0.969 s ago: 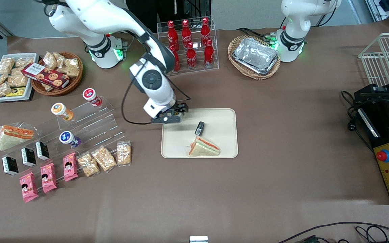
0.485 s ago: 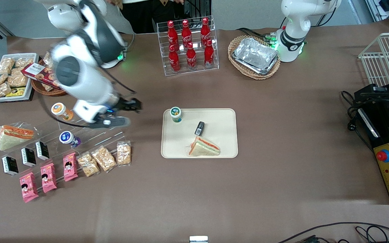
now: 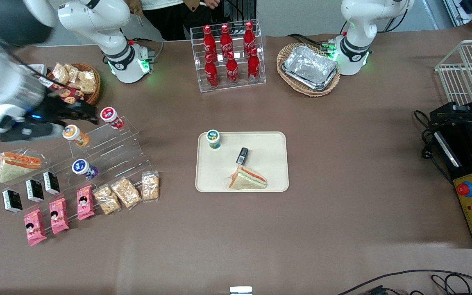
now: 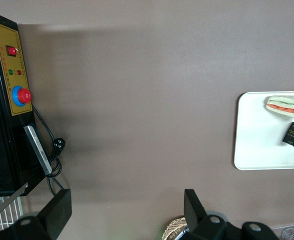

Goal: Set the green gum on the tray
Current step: 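Open the right gripper and raise it away from the tray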

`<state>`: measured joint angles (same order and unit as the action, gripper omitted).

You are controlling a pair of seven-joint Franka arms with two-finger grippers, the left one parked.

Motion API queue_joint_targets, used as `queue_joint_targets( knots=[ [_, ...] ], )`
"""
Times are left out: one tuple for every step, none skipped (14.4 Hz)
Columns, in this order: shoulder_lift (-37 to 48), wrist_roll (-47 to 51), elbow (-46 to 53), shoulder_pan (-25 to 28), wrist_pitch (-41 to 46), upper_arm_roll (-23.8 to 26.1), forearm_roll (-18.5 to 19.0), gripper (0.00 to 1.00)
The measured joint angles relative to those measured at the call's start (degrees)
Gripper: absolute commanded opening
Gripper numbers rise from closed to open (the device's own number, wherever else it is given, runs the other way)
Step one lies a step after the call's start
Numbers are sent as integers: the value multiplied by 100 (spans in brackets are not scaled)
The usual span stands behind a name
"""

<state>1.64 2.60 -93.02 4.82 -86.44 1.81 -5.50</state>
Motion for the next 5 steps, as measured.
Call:
queue_joint_targets(
  knots=[
    [6,-107,176,-10,185,-172,1,100],
    [5,-175,309,-14,331,-315,2,100],
    [3,-196,413,-16,431,-421,8,100],
    [1,-204,512,-16,516,-488,61,100],
    [1,-204,588,-16,564,-512,137,100]
  ],
)
